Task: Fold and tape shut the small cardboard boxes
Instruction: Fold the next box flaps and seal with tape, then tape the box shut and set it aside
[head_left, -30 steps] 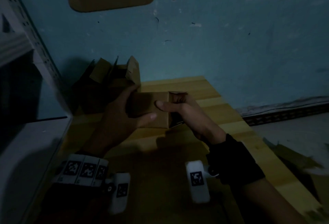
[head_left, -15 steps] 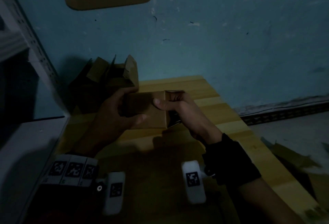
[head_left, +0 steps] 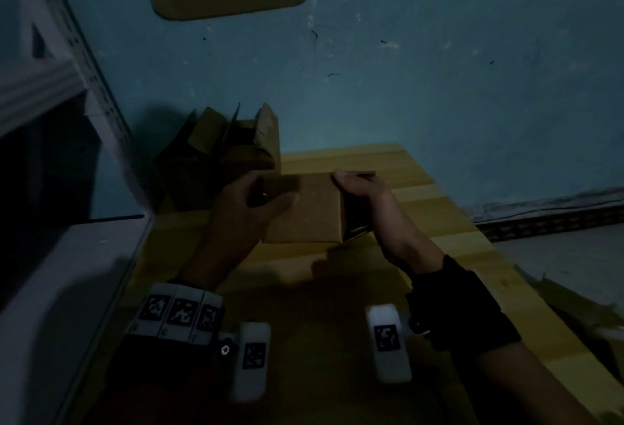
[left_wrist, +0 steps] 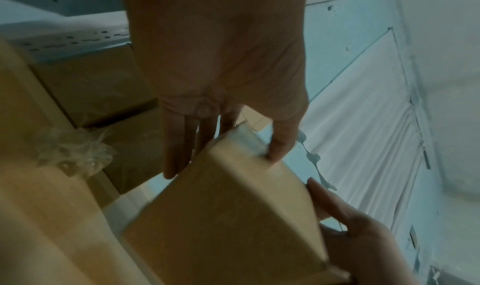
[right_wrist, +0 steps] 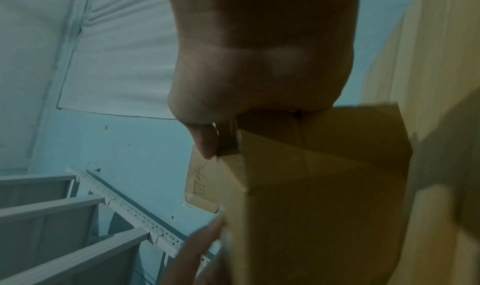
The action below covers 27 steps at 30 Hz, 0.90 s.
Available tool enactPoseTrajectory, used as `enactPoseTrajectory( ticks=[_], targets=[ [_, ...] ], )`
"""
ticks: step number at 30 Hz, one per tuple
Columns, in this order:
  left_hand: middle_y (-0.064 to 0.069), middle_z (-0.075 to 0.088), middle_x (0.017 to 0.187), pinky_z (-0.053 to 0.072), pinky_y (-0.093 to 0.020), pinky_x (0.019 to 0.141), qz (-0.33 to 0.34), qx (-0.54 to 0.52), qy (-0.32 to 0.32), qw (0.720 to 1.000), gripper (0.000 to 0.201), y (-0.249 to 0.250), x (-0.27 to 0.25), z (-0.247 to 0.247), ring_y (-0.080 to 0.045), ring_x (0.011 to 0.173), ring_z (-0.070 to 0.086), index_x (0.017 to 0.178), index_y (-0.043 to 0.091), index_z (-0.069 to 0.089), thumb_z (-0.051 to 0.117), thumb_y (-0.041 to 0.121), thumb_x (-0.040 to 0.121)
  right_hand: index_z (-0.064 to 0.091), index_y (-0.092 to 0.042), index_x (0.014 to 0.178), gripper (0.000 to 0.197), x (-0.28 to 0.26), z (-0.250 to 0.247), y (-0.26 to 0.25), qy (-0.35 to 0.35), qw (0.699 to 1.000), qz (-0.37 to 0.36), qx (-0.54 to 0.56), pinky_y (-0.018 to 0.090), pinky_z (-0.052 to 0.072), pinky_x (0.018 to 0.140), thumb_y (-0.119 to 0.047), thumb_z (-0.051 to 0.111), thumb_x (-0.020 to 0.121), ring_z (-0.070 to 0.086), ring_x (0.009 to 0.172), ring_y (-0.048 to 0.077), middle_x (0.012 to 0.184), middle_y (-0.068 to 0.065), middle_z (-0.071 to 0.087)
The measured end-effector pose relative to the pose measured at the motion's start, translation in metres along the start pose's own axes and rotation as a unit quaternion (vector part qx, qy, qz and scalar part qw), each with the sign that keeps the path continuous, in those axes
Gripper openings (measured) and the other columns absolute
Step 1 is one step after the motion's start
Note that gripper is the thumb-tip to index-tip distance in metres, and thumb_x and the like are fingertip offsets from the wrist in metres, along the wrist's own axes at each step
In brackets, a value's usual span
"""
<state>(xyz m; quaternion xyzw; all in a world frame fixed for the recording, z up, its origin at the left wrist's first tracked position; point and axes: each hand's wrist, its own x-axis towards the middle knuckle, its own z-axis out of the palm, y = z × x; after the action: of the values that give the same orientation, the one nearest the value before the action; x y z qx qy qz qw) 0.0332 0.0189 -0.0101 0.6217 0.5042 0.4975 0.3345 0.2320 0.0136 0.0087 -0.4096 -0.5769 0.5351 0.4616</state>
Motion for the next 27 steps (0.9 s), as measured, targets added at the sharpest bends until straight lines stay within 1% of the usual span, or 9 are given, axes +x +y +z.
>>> enactPoseTrajectory(
  ticks=[2,6,10,12,16,20,23,25,27],
  targets=[
    [0.016,0.059,0.106,0.05,-0.017,0.068,-0.007,0.002,-0.001,1.0,0.039,0.002,-0.001,0.003,0.002,0.092,0.06,0.126,0.023,0.059,0.068,0.03,0.088,0.072,-0.022,0.081,0.034,0.0,0.0,0.001,0.003,1.0,-0.01,0.012,0.021,0.052,0.055,-0.04,0.051,0.101,0.069,0.069,0.011,0.074,-0.006,0.071],
    [0.018,0.057,0.099,0.044,-0.007,0.065,0.039,0.063,0.009,0.997,0.034,0.004,-0.002,0.006,0.016,0.083,0.055,0.114,0.03,0.056,0.073,0.036,0.086,0.074,-0.025,0.072,0.036,0.003,0.0,0.006,0.006,0.999,-0.011,0.044,0.025,0.05,0.058,-0.043,0.055,0.096,0.067,0.069,0.014,0.073,-0.002,0.069],
    [0.006,0.063,0.098,0.058,-0.04,0.075,0.072,0.09,0.004,0.993,0.05,0.009,-0.005,0.003,-0.004,0.085,0.061,0.109,0.028,0.061,0.068,0.058,0.069,0.07,-0.026,0.059,0.054,0.002,0.0,0.008,0.011,0.997,-0.017,0.079,0.024,0.045,0.059,-0.032,0.042,0.105,0.061,0.062,0.009,0.065,-0.006,0.063],
    [0.01,0.063,0.103,0.058,-0.045,0.079,0.087,0.094,-0.011,0.992,0.056,0.013,-0.009,0.001,-0.006,0.091,0.062,0.111,0.03,0.06,0.065,0.062,0.066,0.065,-0.026,0.056,0.055,0.001,-0.001,0.007,0.014,0.995,-0.026,0.095,0.024,0.043,0.059,-0.029,0.041,0.105,0.058,0.06,0.008,0.061,-0.007,0.059],
    [0.028,0.059,0.108,0.059,-0.029,0.08,0.118,0.089,-0.062,0.987,0.06,0.02,-0.016,-0.003,0.006,0.099,0.06,0.119,0.03,0.057,0.07,0.053,0.066,0.055,-0.022,0.056,0.049,0.001,-0.003,0.006,0.035,0.992,-0.029,0.118,0.03,0.037,0.06,-0.028,0.043,0.102,0.051,0.058,0.01,0.058,-0.005,0.05],
    [0.028,0.058,0.112,0.058,-0.02,0.072,0.138,0.08,-0.084,0.984,0.06,0.017,-0.017,-0.005,0.005,0.099,0.061,0.124,0.023,0.057,0.08,0.031,0.069,0.058,-0.025,0.044,0.062,0.0,-0.003,0.005,0.046,0.99,-0.021,0.133,0.025,0.039,0.056,-0.023,0.041,0.103,0.051,0.053,0.005,0.053,-0.012,0.05],
    [0.021,0.061,0.109,0.057,-0.024,0.076,0.137,0.084,-0.046,0.986,0.058,0.015,-0.017,-0.001,0.003,0.099,0.06,0.121,0.025,0.06,0.075,0.046,0.069,0.056,-0.026,0.043,0.064,-0.001,0.0,0.003,0.038,0.992,-0.025,0.12,0.02,0.039,0.049,-0.024,0.039,0.105,0.049,0.049,0.004,0.051,-0.012,0.048],
    [0.024,0.061,0.107,0.054,-0.019,0.076,0.115,0.08,-0.02,0.99,0.055,0.015,-0.016,0.003,0.007,0.097,0.058,0.116,0.028,0.062,0.066,0.056,0.069,0.056,-0.026,0.043,0.064,-0.001,0.001,0.004,0.03,0.994,-0.033,0.104,0.018,0.039,0.048,-0.024,0.038,0.105,0.049,0.047,0.003,0.051,-0.012,0.048],
    [0.023,0.06,0.107,0.052,-0.014,0.071,0.082,0.06,-0.012,0.995,0.046,0.014,-0.012,0.007,0.009,0.094,0.058,0.114,0.028,0.064,0.065,0.054,0.076,0.056,-0.028,0.045,0.059,-0.001,0.003,0.006,0.028,0.996,-0.045,0.072,0.018,0.04,0.05,-0.027,0.042,0.102,0.05,0.05,0.004,0.053,-0.011,0.049]
  ],
)
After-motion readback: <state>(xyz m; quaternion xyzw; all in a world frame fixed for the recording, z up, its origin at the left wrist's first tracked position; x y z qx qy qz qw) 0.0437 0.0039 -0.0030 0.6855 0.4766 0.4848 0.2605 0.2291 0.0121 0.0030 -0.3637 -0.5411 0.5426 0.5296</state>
